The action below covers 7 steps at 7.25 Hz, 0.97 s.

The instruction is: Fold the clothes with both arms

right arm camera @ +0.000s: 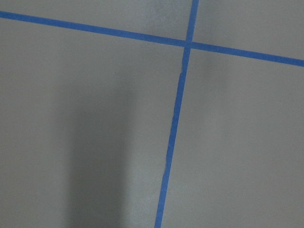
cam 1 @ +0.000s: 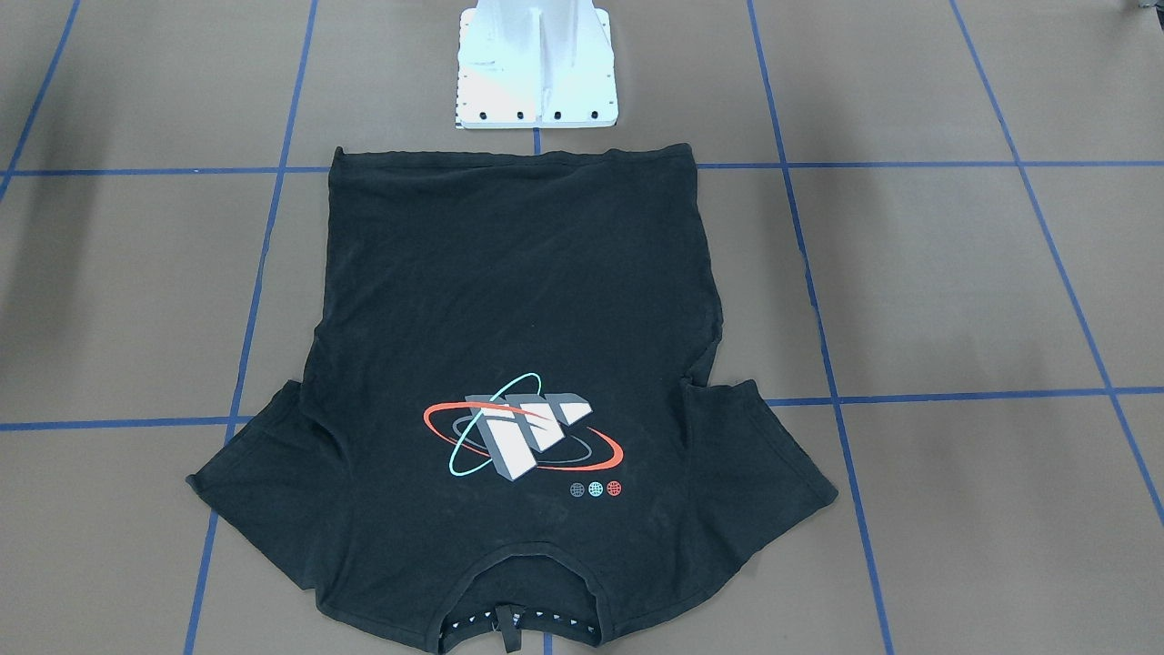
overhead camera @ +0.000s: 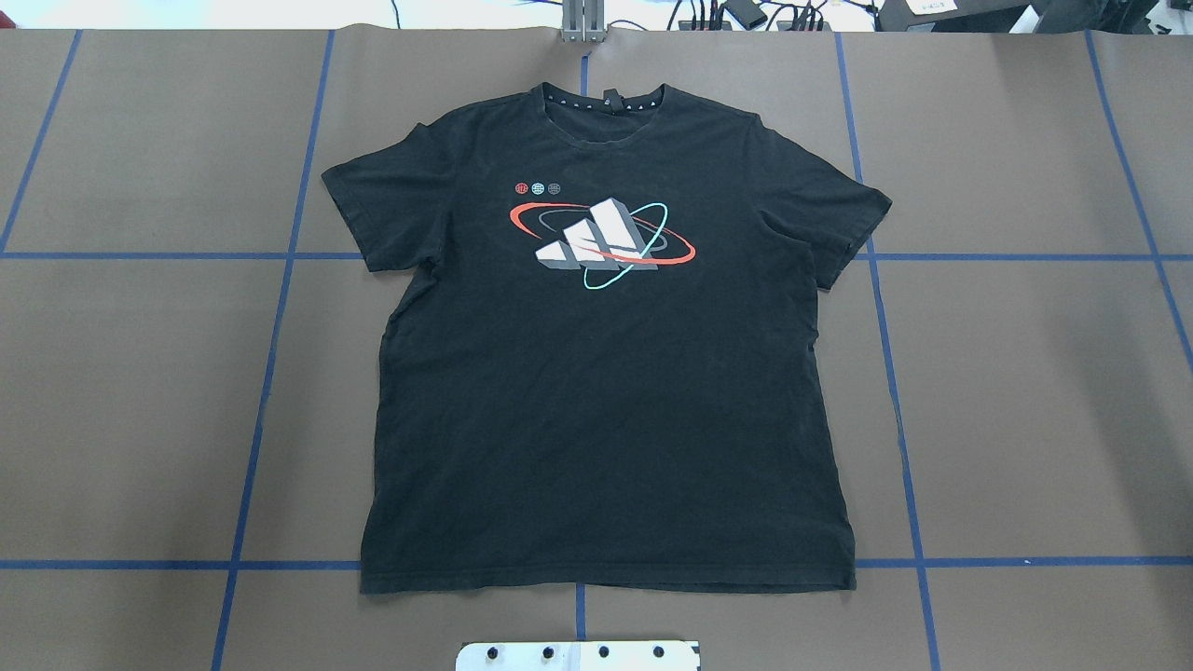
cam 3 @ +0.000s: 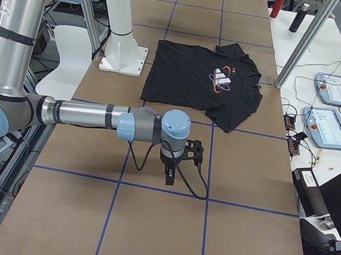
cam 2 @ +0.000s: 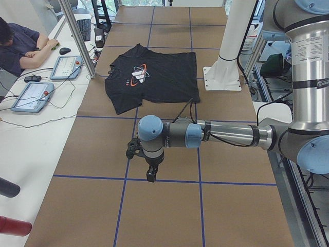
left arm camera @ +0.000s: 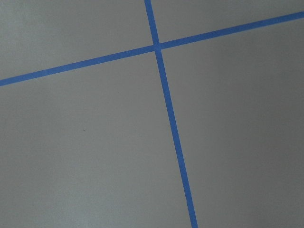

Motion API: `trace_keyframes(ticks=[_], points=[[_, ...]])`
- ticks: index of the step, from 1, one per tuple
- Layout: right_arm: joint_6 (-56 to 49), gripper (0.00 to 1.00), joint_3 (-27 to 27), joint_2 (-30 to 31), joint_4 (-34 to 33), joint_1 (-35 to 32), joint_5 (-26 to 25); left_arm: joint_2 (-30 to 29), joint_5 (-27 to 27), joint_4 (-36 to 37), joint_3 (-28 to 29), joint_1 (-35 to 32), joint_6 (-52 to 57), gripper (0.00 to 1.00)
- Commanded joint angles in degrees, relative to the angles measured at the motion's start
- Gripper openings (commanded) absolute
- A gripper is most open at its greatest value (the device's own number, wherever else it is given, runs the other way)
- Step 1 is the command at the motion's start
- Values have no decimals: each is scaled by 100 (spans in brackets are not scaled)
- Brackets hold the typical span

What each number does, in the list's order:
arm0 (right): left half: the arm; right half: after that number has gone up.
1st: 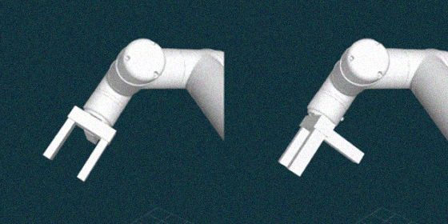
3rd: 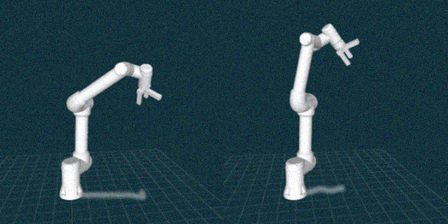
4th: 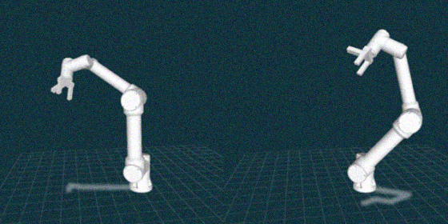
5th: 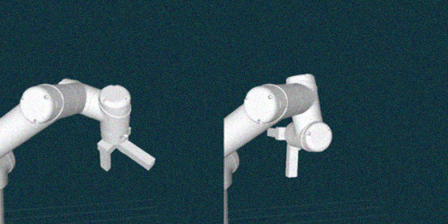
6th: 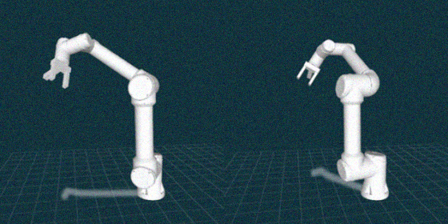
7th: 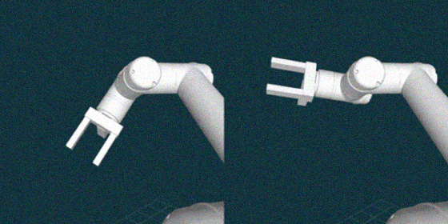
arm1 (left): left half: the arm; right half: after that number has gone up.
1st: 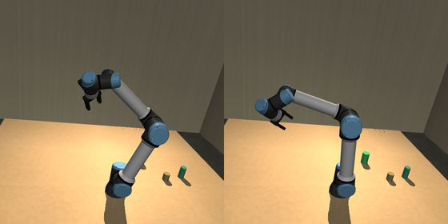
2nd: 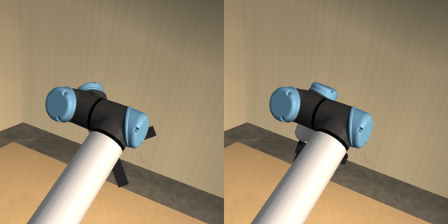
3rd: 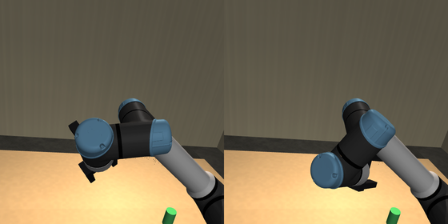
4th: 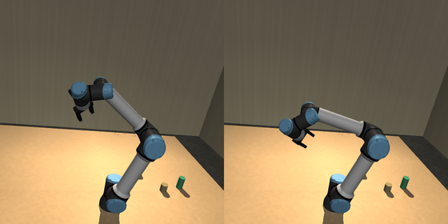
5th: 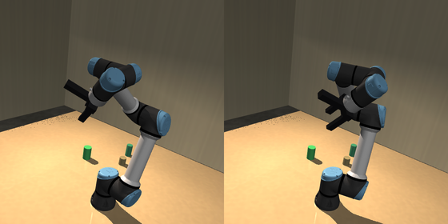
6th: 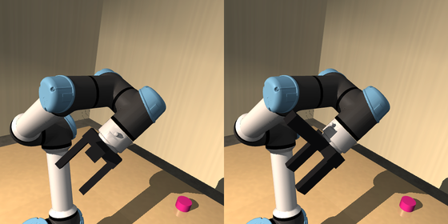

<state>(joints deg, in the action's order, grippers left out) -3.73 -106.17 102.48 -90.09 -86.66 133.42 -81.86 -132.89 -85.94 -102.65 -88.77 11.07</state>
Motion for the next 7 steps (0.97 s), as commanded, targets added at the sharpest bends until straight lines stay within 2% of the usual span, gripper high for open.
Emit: trace_keyframes(ticks=[1, 5, 7], points=[[4, 100, 0, 9, 0, 0, 9, -22, 0, -10, -35, 0, 0, 100], [-5, 100, -52, -17, 9, 0, 35, -153, 0, -28, -229, 0, -43, 100], [13, 100, 0, -192, 210, 35, 26, -652, -26, -115, -230, 0, -105, 100]])
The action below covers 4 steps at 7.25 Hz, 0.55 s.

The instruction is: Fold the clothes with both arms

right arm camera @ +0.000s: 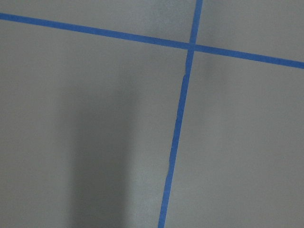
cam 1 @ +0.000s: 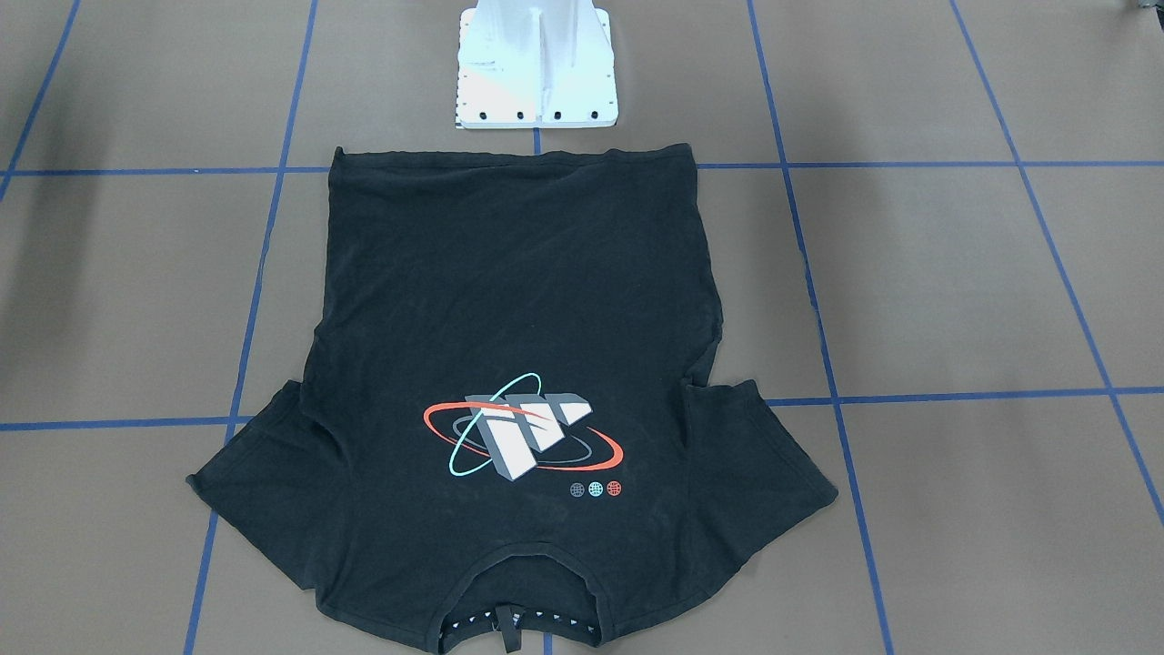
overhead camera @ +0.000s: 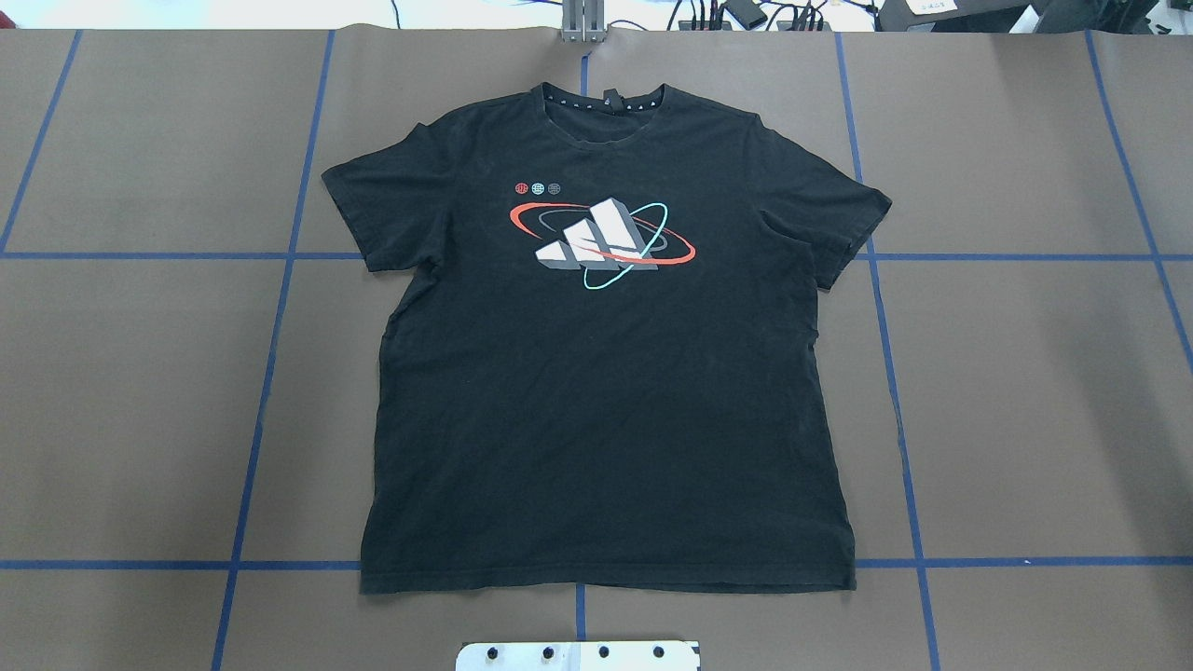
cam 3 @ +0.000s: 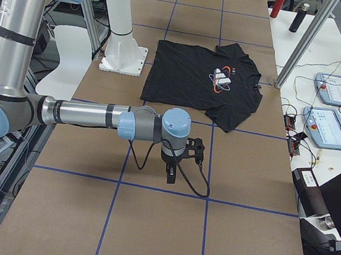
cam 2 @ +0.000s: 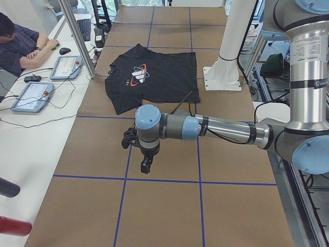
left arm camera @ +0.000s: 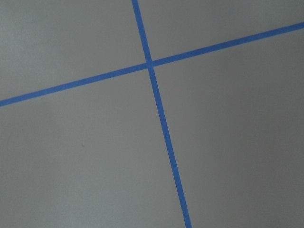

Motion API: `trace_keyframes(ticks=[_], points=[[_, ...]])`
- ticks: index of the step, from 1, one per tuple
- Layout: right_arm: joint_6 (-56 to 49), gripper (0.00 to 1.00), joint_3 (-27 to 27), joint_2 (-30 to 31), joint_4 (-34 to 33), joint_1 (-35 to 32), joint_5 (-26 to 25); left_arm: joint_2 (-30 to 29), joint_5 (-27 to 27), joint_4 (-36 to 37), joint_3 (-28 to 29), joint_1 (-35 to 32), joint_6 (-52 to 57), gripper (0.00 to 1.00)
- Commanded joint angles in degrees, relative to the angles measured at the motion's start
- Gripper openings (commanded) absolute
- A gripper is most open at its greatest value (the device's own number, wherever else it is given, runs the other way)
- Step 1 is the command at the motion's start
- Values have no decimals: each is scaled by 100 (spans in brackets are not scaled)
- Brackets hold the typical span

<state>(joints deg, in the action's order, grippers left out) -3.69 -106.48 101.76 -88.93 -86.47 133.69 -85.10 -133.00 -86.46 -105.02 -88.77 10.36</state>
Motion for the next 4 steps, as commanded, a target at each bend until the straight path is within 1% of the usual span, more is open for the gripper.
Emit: trace_keyframes(ticks=[1, 2, 3, 4], points=[[8, 100, 66, -313, 121, 16, -1, -558, -16, -116, 8, 0, -35, 100], [200, 100, 284, -637, 122, 42, 16, -830, 10, -482, 95, 17, -35, 100], [532, 100, 408, -927, 122, 173, 16, -894, 28, -1182, 139, 18, -61, 100], [919, 100, 539, -1261, 122, 400, 8, -981, -7, -1520, 331, 70, -87, 100]])
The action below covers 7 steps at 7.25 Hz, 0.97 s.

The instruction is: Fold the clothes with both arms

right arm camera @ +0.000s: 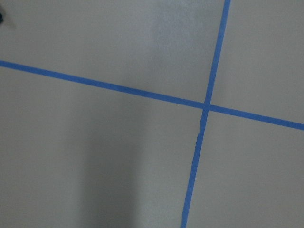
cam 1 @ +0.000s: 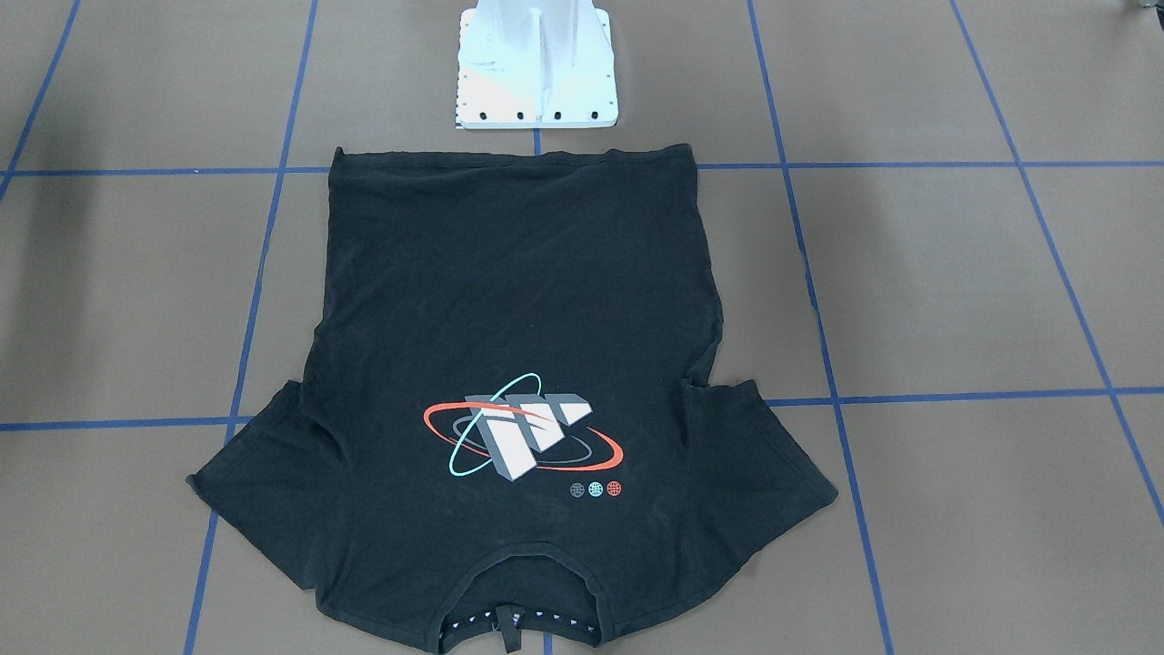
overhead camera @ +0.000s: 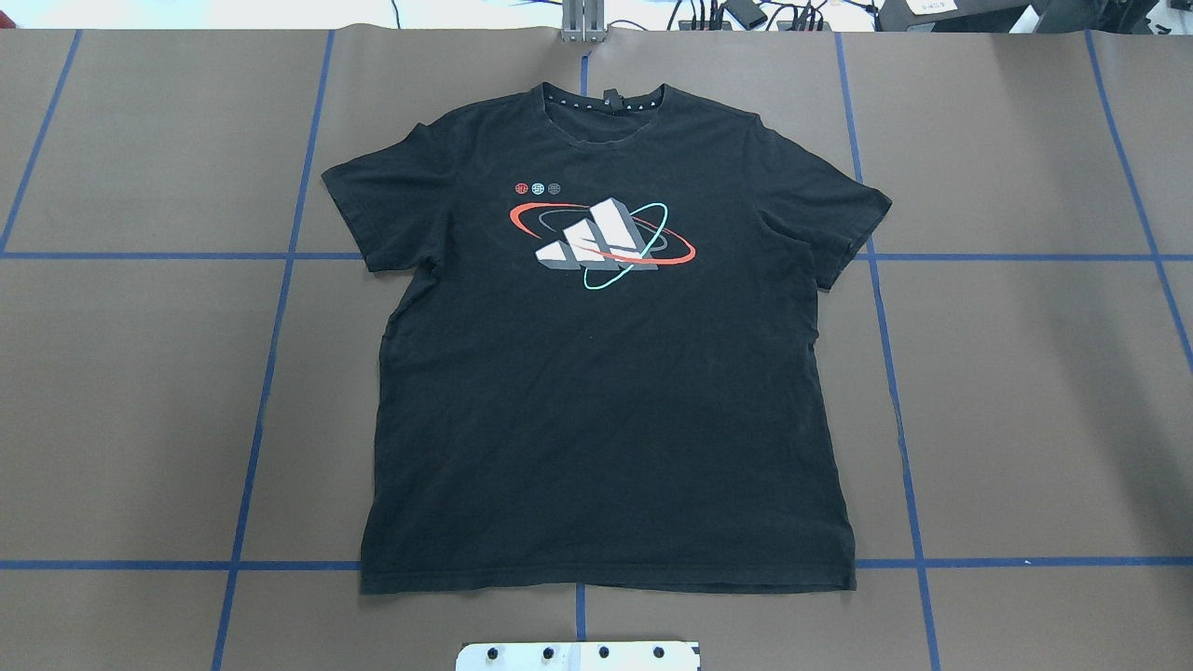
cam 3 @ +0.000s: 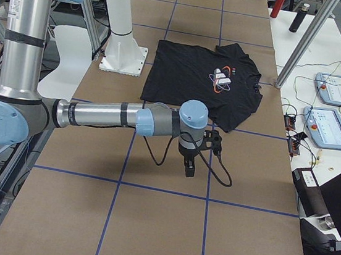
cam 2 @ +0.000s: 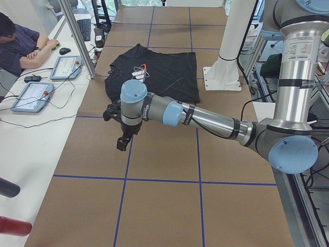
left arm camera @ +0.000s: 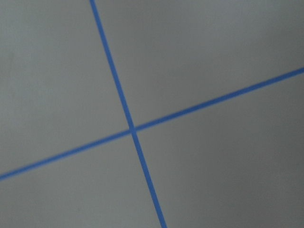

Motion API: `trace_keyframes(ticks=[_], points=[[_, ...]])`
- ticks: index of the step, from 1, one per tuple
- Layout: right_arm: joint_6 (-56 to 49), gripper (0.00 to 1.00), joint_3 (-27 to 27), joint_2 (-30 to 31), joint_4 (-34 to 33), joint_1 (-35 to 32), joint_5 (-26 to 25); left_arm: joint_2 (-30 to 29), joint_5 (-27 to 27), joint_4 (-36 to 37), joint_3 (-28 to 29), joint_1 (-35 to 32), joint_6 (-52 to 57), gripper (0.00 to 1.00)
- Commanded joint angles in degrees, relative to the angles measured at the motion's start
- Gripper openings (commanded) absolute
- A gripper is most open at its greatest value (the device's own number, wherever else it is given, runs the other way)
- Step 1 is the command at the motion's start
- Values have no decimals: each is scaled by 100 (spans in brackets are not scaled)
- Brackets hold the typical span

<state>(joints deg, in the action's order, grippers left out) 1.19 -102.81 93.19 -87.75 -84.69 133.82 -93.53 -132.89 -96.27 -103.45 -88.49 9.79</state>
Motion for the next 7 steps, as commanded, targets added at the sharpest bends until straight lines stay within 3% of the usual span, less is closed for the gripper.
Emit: trace_keyframes(ticks=[1, 4, 7], points=[[948, 100, 347, -781, 12, 494, -5, -496, -35, -594, 506, 121, -73, 100], [2065, 100, 900, -1775, 47, 1180, -5, -877, -552, -1057, 1174, 436, -380, 100], [3820, 100, 1875, -2207, 1947, 1821, -110, -957, -598, -2069, 1678, 797, -1531, 100]])
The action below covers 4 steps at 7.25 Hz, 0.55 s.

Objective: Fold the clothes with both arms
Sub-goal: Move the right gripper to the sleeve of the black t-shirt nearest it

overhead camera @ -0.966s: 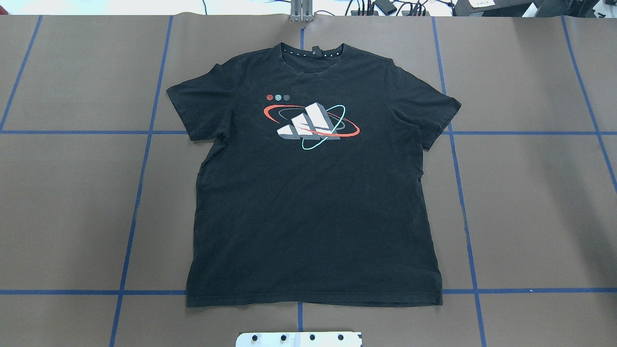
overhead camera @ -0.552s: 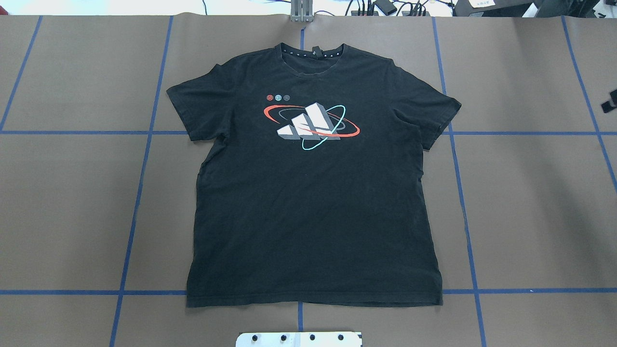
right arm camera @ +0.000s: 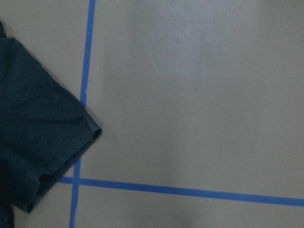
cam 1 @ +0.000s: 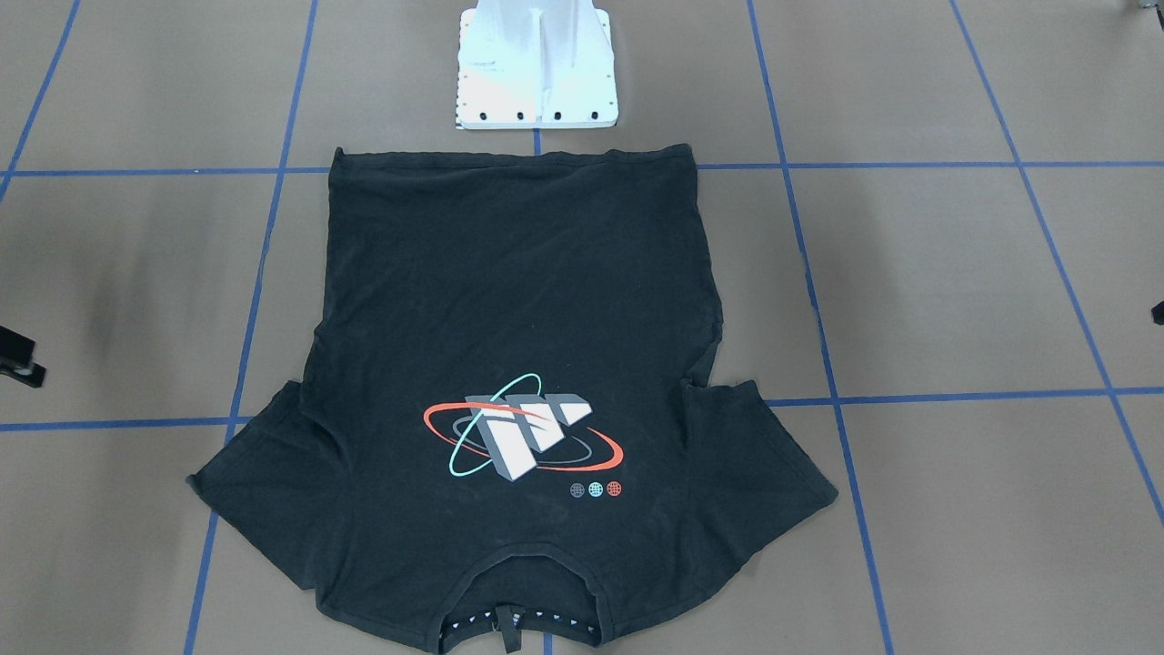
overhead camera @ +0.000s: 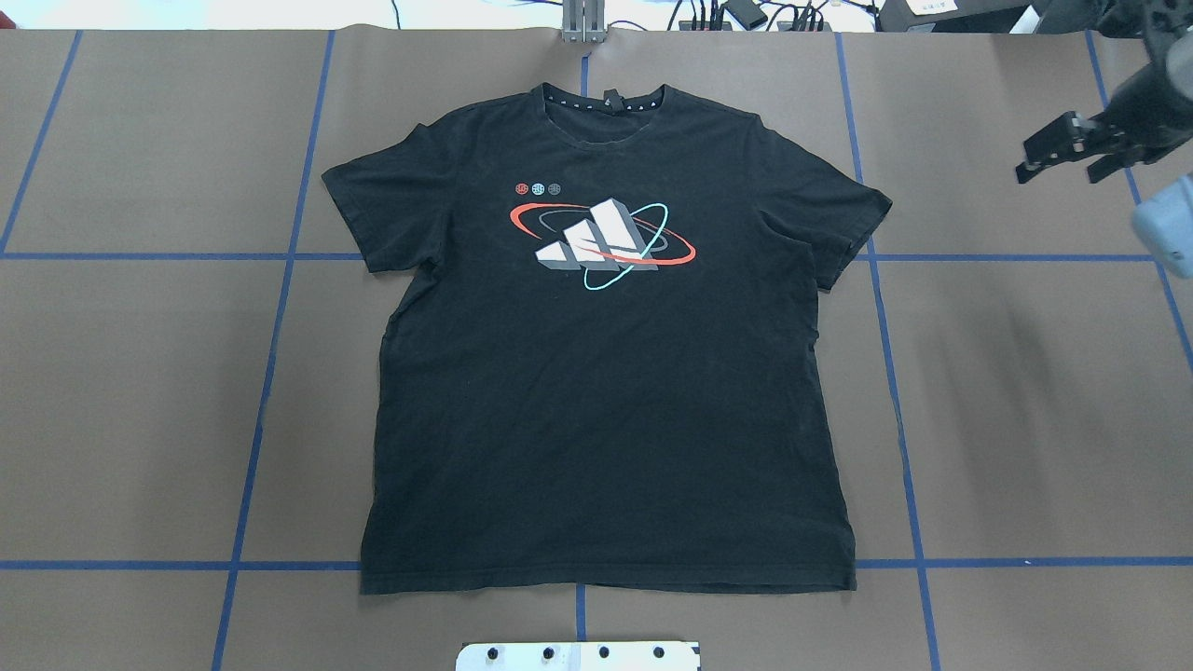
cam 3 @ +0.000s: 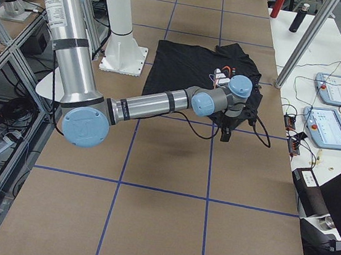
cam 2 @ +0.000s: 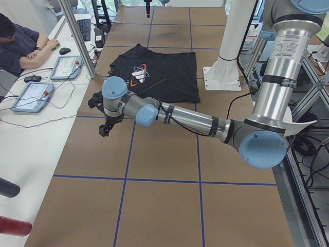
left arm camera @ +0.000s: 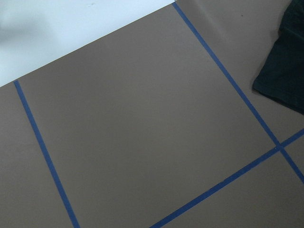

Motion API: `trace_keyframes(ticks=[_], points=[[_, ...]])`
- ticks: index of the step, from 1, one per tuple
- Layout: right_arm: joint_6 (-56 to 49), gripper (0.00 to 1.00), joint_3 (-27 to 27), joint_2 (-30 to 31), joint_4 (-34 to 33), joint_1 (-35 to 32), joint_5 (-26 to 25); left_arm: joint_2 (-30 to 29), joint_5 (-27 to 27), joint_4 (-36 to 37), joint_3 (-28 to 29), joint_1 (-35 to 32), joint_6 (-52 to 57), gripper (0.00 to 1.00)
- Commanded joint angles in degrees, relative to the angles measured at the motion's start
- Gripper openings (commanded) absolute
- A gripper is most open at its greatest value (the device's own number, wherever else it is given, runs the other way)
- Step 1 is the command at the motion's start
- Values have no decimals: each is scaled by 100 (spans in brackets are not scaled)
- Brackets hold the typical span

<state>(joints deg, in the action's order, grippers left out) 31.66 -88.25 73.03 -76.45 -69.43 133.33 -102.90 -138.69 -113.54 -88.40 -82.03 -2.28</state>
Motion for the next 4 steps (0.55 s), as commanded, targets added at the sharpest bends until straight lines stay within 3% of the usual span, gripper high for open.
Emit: trace_keyframes(ticks=[1, 2, 4], points=[[1258, 100, 866, -349, 1547, 569, -323, -28, -17, -466, 252, 196, -325, 100], [1498, 99, 1279, -560, 2032, 719, -464, -28, -17, -494, 253, 240, -325, 100], [1527, 91, 1722, -982, 2195, 974, -650, -28, -17, -573, 288, 284, -325, 100]])
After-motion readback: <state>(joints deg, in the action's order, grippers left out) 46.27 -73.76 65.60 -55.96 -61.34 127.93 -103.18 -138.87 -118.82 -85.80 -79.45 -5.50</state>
